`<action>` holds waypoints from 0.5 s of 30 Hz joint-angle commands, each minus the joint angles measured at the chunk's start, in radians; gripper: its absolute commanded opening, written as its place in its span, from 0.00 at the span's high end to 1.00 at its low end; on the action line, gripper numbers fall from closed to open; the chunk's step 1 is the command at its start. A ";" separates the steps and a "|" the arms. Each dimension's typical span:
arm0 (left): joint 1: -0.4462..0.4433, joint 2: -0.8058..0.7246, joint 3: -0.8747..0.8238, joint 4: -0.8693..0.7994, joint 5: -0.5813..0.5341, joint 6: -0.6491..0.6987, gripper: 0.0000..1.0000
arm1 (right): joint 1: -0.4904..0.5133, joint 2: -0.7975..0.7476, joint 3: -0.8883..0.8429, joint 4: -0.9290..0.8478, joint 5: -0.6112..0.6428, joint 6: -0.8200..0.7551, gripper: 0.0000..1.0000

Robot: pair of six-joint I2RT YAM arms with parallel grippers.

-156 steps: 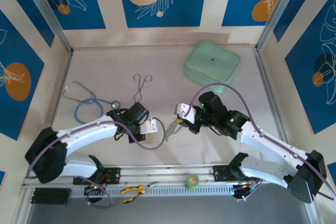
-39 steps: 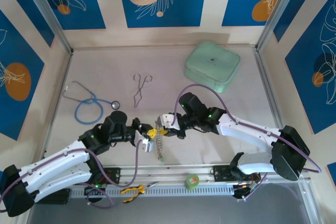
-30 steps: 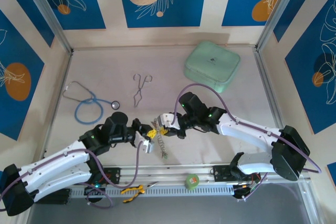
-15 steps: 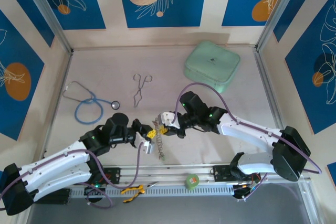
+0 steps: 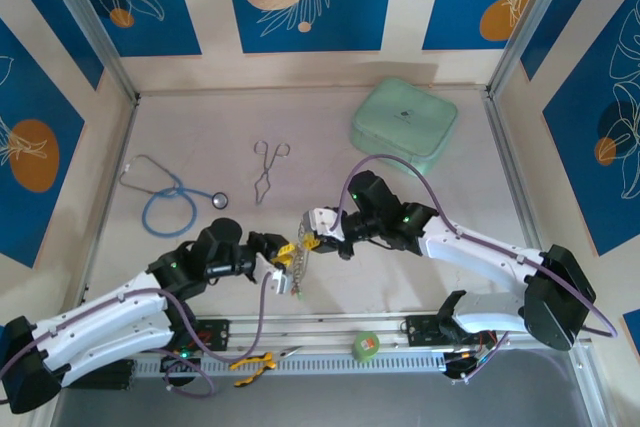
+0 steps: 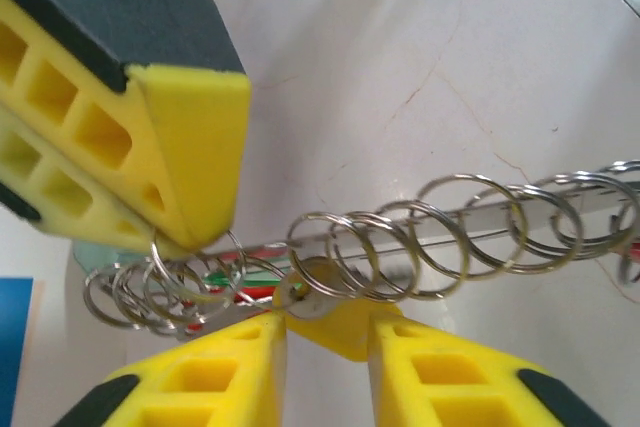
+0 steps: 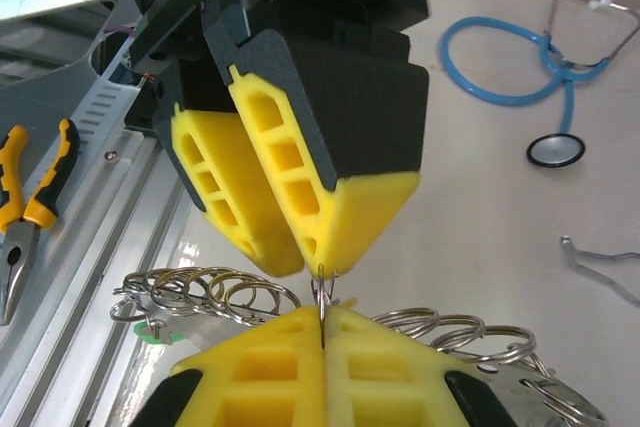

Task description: Put the keys on the keyring

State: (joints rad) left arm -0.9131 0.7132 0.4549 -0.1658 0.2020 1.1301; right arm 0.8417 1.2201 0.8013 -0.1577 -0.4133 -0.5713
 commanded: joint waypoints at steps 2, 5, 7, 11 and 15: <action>-0.009 -0.093 0.013 -0.126 -0.049 -0.081 0.68 | -0.002 -0.019 -0.011 0.033 0.002 -0.017 1.00; -0.009 -0.136 0.035 -0.148 -0.056 -0.192 0.67 | 0.005 -0.006 -0.014 0.040 0.007 -0.032 1.00; -0.008 -0.132 0.054 -0.139 -0.040 -0.289 0.66 | 0.014 0.003 -0.015 0.047 0.011 -0.041 1.00; -0.003 -0.080 0.084 -0.126 0.034 -0.455 0.69 | 0.026 0.012 -0.020 0.060 0.015 -0.046 1.00; 0.006 -0.050 0.077 -0.089 0.117 -0.573 0.69 | 0.032 0.002 -0.029 0.070 0.024 -0.046 1.00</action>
State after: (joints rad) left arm -0.9119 0.6514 0.5152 -0.2699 0.2298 0.7052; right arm 0.8661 1.2285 0.7856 -0.1211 -0.3882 -0.6018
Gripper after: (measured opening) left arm 0.313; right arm 0.048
